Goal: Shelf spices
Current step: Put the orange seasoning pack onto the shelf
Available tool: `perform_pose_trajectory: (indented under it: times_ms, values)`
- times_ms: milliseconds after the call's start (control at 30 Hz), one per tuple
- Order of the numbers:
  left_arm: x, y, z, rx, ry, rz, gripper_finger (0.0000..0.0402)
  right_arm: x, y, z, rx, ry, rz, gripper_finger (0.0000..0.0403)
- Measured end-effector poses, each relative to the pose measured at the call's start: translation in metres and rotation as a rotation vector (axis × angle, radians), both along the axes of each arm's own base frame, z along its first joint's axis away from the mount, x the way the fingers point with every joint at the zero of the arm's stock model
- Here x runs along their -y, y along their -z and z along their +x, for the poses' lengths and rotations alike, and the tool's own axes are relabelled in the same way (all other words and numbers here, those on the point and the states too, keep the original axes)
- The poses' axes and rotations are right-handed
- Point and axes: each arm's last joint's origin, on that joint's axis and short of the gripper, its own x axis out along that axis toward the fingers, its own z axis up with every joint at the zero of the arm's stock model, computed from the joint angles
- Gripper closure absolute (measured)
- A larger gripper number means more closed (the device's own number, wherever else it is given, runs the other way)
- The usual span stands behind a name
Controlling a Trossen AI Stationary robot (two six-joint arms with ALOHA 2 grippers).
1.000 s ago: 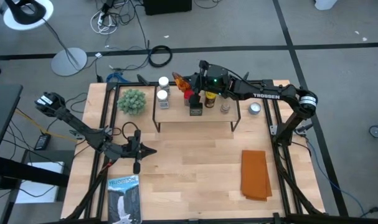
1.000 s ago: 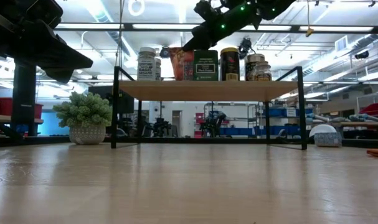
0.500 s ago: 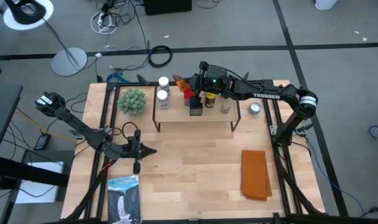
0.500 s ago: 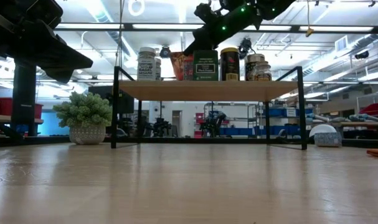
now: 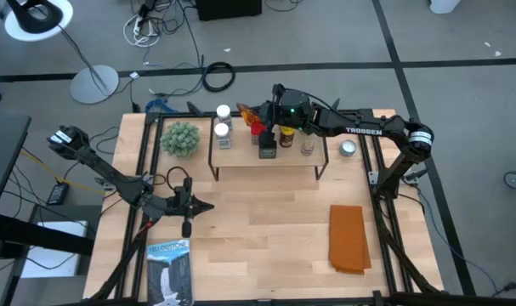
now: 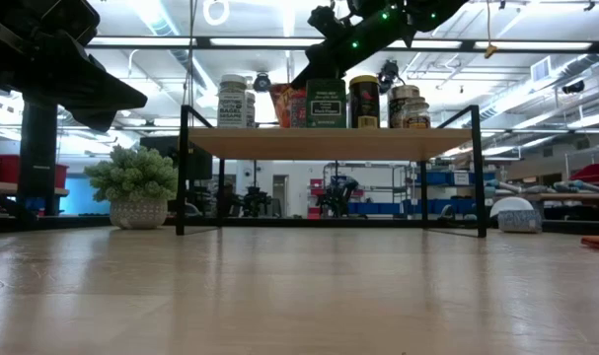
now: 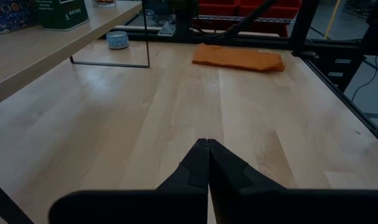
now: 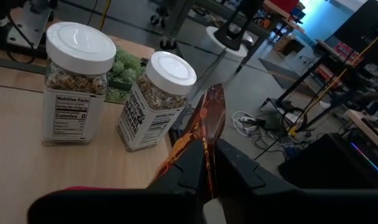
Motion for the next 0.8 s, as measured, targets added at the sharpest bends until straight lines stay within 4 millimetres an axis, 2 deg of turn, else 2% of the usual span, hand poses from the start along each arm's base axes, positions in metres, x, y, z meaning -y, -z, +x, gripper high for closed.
perform_pose_trajectory:
  times_ms: [367,800]
  values:
    - [0.0,0.0,0.0,0.0,0.0,0.0,0.0396,-0.0002,0.0009,-0.0002,-0.005,0.0,0.012,0.0363]
    - [-0.0001,0.0001,0.0,0.0,0.0,0.0,0.0396,0.0011,-0.0005,-0.0002,0.011,0.005,0.009,0.0335]
